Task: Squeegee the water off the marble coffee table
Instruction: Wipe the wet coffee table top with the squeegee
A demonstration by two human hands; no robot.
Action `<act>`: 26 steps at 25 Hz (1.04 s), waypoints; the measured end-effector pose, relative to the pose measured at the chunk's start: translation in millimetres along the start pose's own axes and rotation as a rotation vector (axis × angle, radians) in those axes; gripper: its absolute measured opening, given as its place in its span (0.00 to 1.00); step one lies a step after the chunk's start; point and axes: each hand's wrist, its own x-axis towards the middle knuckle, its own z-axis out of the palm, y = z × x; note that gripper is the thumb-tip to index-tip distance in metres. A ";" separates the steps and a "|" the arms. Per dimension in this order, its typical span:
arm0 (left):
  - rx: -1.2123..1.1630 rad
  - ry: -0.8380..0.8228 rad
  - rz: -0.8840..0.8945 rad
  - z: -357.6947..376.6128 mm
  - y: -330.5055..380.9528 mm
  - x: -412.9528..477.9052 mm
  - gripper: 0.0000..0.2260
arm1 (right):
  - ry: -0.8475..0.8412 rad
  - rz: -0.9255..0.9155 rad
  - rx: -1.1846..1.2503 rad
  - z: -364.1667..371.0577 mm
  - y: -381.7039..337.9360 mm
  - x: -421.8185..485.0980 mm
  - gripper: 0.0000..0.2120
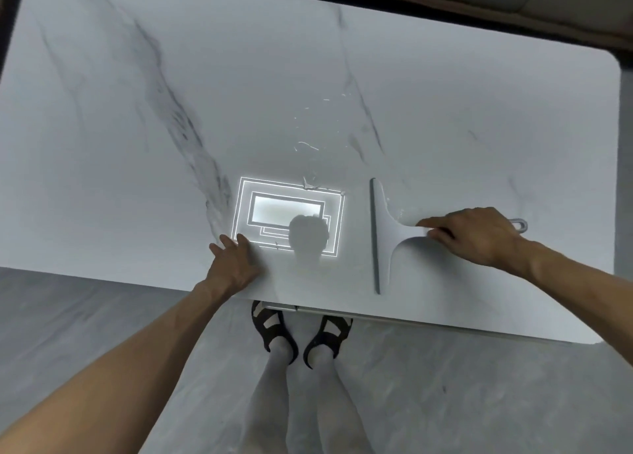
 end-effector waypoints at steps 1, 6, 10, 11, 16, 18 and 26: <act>-0.056 0.077 0.013 0.2 -2.4 -2.3 0.23 | 0.008 -0.039 0.008 -4.8 -16.2 3.1 0.18; -0.473 0.380 -0.195 -10.7 -53.5 -8.3 0.20 | -0.023 -0.356 0.083 -17.6 -156.4 60.2 0.18; -0.548 0.405 -0.267 -29.5 -100.2 -0.2 0.24 | -0.056 -0.573 0.061 -17.9 -251.9 117.6 0.19; -0.562 0.412 -0.273 -31.6 -108.0 1.7 0.24 | -0.047 -0.616 0.041 -16.5 -265.9 128.5 0.19; -0.501 0.364 -0.212 -35.5 -96.1 8.3 0.16 | 0.013 -0.611 0.037 -14.8 -258.4 160.4 0.17; -0.428 0.352 -0.167 -38.1 -74.3 10.9 0.12 | 0.017 -0.527 0.085 -18.8 -221.6 163.4 0.17; -0.147 0.330 -0.034 -43.4 58.2 42.3 0.19 | 0.055 -0.152 0.133 -41.6 6.0 129.0 0.16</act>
